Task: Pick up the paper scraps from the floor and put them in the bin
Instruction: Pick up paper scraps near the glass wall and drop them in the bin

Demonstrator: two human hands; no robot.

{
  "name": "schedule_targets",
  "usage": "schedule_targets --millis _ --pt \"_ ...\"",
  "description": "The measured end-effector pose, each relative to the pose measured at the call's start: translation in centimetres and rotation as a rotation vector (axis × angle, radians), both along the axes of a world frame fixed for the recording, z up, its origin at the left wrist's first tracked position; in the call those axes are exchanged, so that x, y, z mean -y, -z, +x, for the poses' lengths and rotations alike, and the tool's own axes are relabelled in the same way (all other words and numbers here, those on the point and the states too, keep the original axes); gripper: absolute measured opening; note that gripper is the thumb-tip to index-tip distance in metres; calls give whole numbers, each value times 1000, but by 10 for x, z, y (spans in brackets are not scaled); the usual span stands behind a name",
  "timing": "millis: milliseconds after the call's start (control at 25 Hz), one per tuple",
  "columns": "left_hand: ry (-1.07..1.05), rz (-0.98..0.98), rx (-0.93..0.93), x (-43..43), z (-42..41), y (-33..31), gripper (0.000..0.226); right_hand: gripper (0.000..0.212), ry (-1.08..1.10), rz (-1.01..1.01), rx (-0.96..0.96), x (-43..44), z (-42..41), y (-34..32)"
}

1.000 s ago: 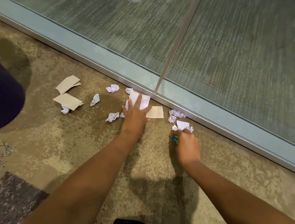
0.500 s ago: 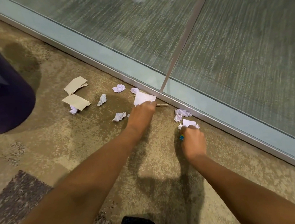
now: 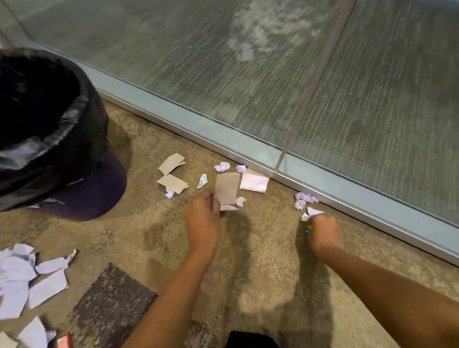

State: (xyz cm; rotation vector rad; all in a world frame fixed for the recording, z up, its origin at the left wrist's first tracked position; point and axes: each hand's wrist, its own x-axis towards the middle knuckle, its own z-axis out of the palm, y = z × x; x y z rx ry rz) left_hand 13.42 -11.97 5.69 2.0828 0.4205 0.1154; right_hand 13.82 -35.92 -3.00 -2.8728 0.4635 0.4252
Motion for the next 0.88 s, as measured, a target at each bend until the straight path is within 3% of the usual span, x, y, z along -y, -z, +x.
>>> schedule_targets --millis 120,200,360,560,720,880 --pt "-155 -30 26 -34 -19 -38 25 27 144 139 120 -20 -12 -22" --pt "-224 33 83 -55 -28 -58 25 27 123 243 267 -47 -20 -40" --pt "-367 104 143 -102 -53 -93 23 29 -22 549 579 -128 -26 -104" --pt "-562 210 290 -178 -74 -151 22 28 -309 891 727 -247 -22 -205" --pt "-643 271 273 -242 -55 -189 26 32 -626 911 832 -331 -1 -260" --pt "-605 41 70 -292 -10 -191 25 31 -826 728 732 -401 39 -279"
